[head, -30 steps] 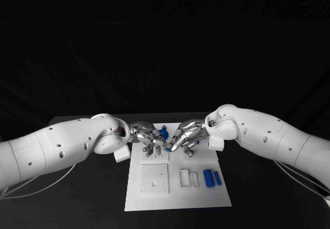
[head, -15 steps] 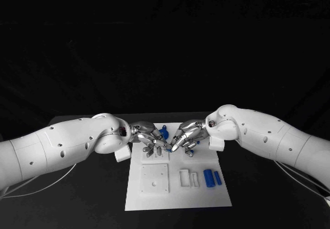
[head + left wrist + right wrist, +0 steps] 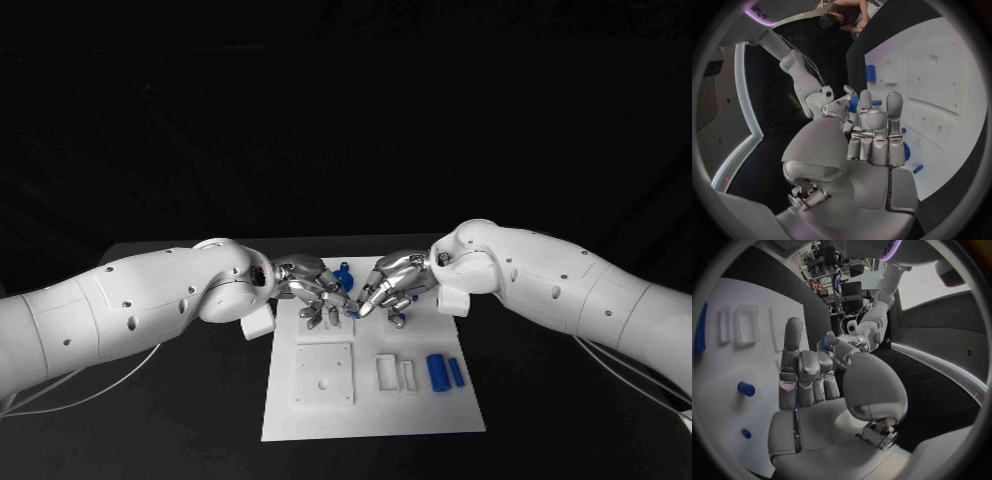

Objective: Assemble the parts on the task board

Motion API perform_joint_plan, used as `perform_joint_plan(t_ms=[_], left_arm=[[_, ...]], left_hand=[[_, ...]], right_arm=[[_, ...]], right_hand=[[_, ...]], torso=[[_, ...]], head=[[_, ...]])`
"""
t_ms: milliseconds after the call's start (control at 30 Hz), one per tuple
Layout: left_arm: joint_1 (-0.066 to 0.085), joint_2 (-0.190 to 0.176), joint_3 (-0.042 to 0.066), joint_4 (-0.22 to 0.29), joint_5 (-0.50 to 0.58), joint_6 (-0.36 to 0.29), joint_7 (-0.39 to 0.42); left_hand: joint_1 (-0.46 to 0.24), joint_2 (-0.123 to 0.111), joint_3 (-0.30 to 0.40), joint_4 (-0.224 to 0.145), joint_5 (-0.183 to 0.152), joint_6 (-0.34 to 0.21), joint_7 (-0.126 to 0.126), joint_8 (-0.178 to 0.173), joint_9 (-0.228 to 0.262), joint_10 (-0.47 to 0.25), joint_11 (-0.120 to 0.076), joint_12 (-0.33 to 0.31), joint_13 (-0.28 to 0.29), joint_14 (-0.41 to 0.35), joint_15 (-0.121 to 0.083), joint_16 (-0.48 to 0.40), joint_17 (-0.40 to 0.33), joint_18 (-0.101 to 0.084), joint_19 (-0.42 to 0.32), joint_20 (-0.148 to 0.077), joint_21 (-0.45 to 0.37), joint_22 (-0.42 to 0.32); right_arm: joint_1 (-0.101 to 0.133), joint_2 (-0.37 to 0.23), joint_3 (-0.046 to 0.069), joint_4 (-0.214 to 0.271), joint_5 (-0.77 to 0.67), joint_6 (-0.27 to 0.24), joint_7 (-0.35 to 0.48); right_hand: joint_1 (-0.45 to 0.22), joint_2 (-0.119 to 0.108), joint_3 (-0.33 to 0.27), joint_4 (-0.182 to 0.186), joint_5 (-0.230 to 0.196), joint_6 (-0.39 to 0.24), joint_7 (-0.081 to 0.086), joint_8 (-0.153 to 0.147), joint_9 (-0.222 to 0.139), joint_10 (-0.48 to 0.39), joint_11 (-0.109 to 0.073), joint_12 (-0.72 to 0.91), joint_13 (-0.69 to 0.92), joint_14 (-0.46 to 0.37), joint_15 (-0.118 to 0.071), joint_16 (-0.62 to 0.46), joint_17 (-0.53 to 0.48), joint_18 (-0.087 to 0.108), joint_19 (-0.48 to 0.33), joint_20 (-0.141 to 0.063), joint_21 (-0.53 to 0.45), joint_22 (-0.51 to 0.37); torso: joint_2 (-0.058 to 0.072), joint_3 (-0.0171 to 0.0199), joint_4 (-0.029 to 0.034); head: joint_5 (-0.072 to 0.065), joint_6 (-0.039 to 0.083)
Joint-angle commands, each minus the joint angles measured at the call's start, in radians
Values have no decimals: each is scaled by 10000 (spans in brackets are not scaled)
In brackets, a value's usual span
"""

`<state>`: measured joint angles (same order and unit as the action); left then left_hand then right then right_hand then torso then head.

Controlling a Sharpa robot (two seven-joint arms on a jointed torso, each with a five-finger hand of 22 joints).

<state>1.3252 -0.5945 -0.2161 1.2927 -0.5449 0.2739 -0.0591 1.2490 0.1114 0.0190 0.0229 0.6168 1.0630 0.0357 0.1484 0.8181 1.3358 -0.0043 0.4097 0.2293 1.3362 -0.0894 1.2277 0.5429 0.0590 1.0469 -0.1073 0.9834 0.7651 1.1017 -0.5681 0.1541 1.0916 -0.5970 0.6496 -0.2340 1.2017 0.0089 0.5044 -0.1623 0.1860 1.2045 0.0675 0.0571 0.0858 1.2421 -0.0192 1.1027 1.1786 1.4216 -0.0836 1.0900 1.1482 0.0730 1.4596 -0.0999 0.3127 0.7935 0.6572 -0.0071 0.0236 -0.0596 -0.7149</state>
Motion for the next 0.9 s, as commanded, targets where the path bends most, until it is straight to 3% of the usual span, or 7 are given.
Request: perform_joint_plan(t_ms=[33,433,633,800,833,867,900], left_arm=[[-27,53,-12,60,354,-111,22],[-28,-14,-71,134,618,-261,-189],[-29,-26,-87,139,631,-458,-294],[-29,-27,-91,140,599,-617,-341],[-29,-28,-91,140,583,-678,-348],[-29,-30,-92,137,567,-732,-349],[-29,-34,-92,135,554,-788,-348]], left_hand=[[-223,-40,1219,-1137,72,172,-41,29,37,422,-321,-76,19,14,-76,17,-21,69,-27,-83,36,23],[-481,-121,1416,-1513,425,504,-107,-86,-7,751,-396,-243,31,97,-141,-64,-44,41,14,-148,21,60],[-566,-173,1492,-1658,671,634,-134,-114,-18,886,-431,-285,35,158,-175,-82,-43,39,60,-180,25,69],[-646,-202,1563,-1787,787,724,-143,-185,-51,973,-443,-378,13,176,-187,-93,-30,38,71,-195,24,83],[-659,-200,1570,-1802,799,733,-144,-198,-53,984,-444,-393,11,179,-188,-93,-27,38,71,-197,22,84],[-650,-215,1573,-1828,817,749,-144,-199,-51,1001,-449,-392,14,180,-192,-95,-26,38,74,-197,23,86],[-658,-222,1575,-1840,848,764,-147,-203,-51,1013,-452,-398,14,183,-194,-98,-26,39,78,-200,25,89]], right_arm=[[16,36,22,47,159,-289,381],[15,-23,23,17,216,-539,423],[15,-46,23,26,281,-597,385],[15,-69,23,18,391,-735,378],[15,-77,23,14,416,-773,382],[15,-85,23,10,438,-807,387],[14,-94,23,7,462,-838,390]], right_hand=[[-53,71,50,2,48,176,-43,71,12,-10,-57,18,18,-65,3,40,17,175,57,-19,-67,12],[-113,43,47,52,207,163,-46,69,4,-51,-60,-74,-58,-72,0,2,-4,170,77,-20,-113,11],[-226,-50,-160,118,1039,161,-52,69,-46,-113,-69,-212,-188,-81,-6,-52,-30,161,101,-27,-170,1],[-315,-92,-268,151,1377,121,-44,70,-72,-168,-61,-269,-240,-88,0,-86,-47,156,110,-24,-202,-7],[-429,-203,-521,181,1908,134,-60,76,-70,-171,-63,-279,-255,-89,3,-98,-51,150,120,-23,-213,-12],[-313,-60,-1011,162,2017,130,-67,73,-69,-187,-79,-302,-282,-87,-8,-114,-55,146,136,-26,-248,-32],[-313,-79,-1184,149,2094,116,-75,70,-74,-201,-70,-315,-298,-92,-3,-131,-65,140,144,-24,-265,-42]], torso=[[1,-1,2],[-2,-6,9],[-1,-10,9],[0,-11,13],[0,-7,15],[-1,-9,15],[0,-8,15]], head=[[-3,-9],[10,-18],[23,-21],[16,-23],[21,-25],[24,-25],[26,-24]])
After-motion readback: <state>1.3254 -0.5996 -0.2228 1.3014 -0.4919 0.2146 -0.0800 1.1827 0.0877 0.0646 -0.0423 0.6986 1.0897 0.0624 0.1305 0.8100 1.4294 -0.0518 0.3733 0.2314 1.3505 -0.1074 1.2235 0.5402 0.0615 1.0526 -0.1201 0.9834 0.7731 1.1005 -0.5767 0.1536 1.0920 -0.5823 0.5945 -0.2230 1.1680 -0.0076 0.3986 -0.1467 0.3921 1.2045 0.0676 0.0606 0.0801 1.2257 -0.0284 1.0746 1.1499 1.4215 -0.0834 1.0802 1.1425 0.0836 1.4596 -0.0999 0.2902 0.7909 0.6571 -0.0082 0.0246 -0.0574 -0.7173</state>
